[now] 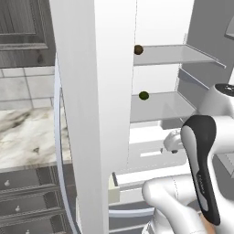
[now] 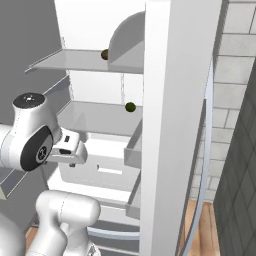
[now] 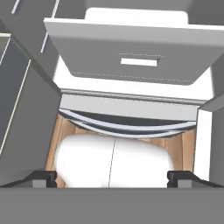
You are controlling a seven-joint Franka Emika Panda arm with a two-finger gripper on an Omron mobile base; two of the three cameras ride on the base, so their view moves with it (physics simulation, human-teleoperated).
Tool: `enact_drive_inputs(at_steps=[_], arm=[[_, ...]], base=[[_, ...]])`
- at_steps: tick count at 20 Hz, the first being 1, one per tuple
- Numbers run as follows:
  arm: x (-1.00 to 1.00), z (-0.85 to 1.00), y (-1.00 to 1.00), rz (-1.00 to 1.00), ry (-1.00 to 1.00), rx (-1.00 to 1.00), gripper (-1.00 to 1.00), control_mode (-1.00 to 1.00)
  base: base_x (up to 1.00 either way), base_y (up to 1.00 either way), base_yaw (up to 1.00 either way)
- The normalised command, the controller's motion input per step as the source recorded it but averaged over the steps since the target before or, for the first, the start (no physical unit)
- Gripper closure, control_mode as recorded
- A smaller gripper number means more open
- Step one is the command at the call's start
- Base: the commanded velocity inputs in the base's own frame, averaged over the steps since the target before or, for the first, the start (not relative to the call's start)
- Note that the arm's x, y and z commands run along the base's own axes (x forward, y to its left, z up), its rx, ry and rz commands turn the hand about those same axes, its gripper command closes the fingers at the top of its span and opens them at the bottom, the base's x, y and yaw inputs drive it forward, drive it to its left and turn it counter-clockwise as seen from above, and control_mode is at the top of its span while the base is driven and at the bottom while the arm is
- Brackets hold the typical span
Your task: Pick up the tangerine and kiwi from the fridge and place one fruit on each plate on the dining counter.
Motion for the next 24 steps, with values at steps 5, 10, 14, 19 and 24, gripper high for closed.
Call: enact_drive_inputs(at_steps=[5,10,14,19,24], arm=[[0.0,0.0,0.0,0.0,0.0,0.0,-1.0,1.0],[0.0,0.0,0.0,0.0,0.0,0.0,-1.0,1.0],[0.0,0.0,0.0,0.0,0.0,0.0,-1.0,1.0],[-0.14,0.14,0.13,0.07,-0.2,-0.02,-1.0,-1.0],[-0.03,0.56,0.12,0.1,-0.26,-0.1,-1.0,-1.0]], base=[[0.0,0.0,0.0],[0.0,0.0,0.0],[0.0,0.0,0.0],[0.0,0.0,0.0],[0.0,0.0,0.0]])
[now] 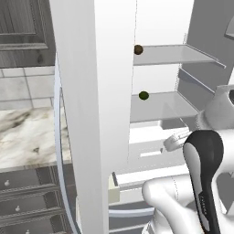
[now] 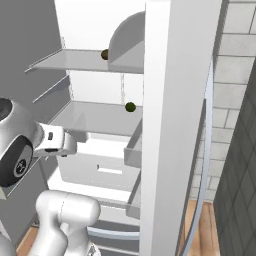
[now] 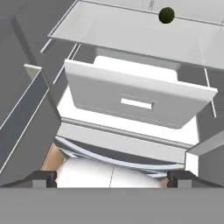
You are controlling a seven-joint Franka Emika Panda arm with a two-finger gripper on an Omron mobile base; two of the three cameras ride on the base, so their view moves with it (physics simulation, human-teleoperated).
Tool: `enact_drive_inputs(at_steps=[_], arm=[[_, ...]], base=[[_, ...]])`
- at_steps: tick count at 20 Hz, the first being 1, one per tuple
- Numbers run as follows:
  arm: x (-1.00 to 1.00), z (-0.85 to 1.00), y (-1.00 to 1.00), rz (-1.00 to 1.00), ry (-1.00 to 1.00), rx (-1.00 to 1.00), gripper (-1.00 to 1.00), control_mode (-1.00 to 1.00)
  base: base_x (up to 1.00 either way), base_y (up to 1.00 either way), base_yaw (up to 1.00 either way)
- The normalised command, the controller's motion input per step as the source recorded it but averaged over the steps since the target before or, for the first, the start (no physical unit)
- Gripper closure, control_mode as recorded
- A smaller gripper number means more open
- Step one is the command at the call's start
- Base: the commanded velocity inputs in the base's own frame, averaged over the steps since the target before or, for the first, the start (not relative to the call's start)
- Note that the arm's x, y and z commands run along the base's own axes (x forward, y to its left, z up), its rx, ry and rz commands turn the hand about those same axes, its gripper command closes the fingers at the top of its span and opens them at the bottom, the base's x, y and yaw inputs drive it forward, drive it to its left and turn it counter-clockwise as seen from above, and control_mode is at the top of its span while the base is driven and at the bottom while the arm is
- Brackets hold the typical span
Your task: Pick up the tangerine and kiwi from the fridge and place one fruit on each plate on the dining counter.
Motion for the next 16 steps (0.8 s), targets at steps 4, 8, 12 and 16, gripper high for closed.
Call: enact_drive_inputs(at_steps=[4,8,12,16], arm=[[0.01,0.99,0.0,0.0,-0.25,0.0,-1.0,-1.0],[0.09,1.0,0.0,-0.03,-0.14,0.0,-1.0,-1.0],[0.15,1.0,-0.03,-0.06,-0.06,0.04,-1.0,-1.0],[0.39,0.69,-0.19,-0.1,-0.01,0.09,-1.0,-1.0]], base=[[0.0,0.0,0.0],[0.0,0.0,0.0],[0.0,0.0,0.0],[0.0,0.0,0.0]])
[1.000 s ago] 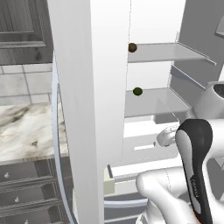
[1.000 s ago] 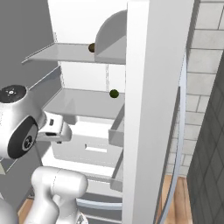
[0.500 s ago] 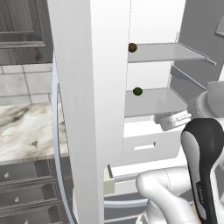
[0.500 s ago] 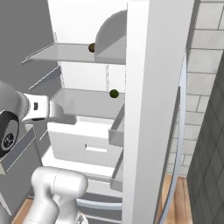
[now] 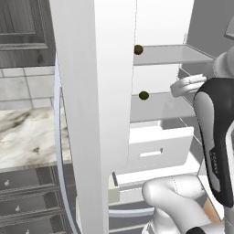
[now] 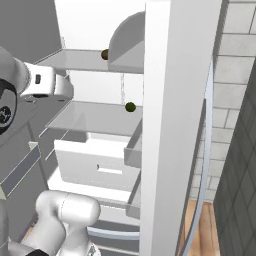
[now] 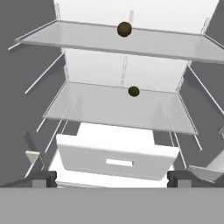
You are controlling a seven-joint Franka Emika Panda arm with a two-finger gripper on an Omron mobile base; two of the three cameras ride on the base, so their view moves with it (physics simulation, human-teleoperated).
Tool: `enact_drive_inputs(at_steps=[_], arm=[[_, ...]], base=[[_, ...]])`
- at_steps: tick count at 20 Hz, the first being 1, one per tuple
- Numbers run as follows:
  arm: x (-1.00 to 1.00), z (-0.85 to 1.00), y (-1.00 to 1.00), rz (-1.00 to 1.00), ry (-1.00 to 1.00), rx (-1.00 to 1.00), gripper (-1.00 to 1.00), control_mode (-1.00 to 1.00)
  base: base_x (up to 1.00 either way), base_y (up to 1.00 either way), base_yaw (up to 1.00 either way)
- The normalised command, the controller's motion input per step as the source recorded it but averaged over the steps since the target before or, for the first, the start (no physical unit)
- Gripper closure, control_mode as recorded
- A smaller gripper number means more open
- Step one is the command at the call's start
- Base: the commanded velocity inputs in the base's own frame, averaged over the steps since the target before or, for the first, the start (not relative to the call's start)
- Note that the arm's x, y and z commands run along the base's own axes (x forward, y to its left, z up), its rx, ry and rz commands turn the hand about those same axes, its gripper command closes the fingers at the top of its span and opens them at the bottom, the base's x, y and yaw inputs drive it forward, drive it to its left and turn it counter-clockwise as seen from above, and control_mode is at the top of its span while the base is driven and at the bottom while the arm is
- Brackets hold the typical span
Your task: Pick up the tangerine and kiwi from the fridge and place one fruit on each plate on the dining counter.
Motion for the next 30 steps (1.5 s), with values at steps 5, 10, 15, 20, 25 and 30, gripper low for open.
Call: enact_drive_inputs(at_steps=[5,10,15,20,25,30], arm=[[0.9,0.16,-0.12,-0.1,0.0,0.08,-1.0,-1.0],[1.0,-0.11,0.0,0.0,0.02,0.0,-1.0,-1.0],[1.0,0.0,0.0,-0.02,-0.15,0.0,-1.0,-1.0],[1.0,0.0,0.0,-0.05,-0.24,0.05,-1.0,-1.0],[0.39,0.12,0.0,-0.02,0.01,0.09,-1.0,-1.0],[0.18,0.0,-0.07,0.0,0.1,0.06,-1.0,-1.0]], base=[[0.0,0.0,0.0],[0.0,0.0,0.0],[0.0,0.0,0.0],[0.0,0.0,0.0],[0.0,0.0,0.0],[0.0,0.0,0.0]])
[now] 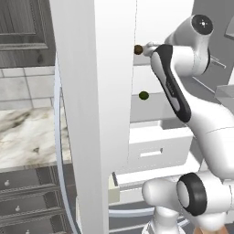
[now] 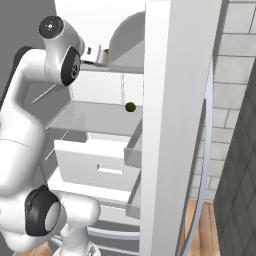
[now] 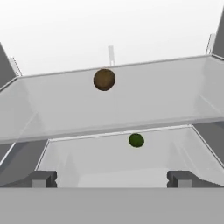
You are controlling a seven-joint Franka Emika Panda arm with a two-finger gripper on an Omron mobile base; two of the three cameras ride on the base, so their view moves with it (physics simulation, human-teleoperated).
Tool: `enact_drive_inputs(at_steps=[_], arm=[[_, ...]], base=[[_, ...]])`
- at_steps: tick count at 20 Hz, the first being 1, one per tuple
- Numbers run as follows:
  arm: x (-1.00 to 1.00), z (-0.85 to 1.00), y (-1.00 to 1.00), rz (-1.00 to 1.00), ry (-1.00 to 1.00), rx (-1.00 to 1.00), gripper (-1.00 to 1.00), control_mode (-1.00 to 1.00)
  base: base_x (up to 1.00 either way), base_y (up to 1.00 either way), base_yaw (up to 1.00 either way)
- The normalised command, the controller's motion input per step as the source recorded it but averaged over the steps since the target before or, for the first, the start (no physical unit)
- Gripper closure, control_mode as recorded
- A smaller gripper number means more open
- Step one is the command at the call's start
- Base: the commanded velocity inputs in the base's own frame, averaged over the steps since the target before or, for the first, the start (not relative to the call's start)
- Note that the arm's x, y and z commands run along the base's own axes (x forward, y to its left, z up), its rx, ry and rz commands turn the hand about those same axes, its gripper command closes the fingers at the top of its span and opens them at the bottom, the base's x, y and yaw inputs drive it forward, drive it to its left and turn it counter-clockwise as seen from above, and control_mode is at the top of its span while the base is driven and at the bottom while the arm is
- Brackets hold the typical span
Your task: Pick up the tangerine and kiwi from the fridge and place one fruit on each plate on the dining counter.
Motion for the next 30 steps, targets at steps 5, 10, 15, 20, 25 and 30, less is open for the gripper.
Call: enact_drive_inputs(at_steps=[5,10,15,20,25,30], arm=[[0.23,0.07,-0.03,0.04,0.21,0.01,-1.0,-1.0],[0.08,0.02,0.0,0.08,0.11,-0.01,-1.0,-1.0],[0.25,-0.05,0.03,0.0,-0.01,0.0,-1.0,-1.0],[0.16,-0.07,0.07,-0.01,-0.04,0.0,-1.0,-1.0],[0.59,-0.07,0.08,-0.03,-0.02,-0.02,-1.0,-1.0],[0.67,0.0,0.0,-0.05,0.0,-0.03,-1.0,-1.0]], base=[[0.0,0.0,0.0],[0.0,0.0,0.0],[0.0,0.0,0.0],[0.0,0.0,0.0],[0.0,0.0,0.0],[0.0,0.0,0.0]])
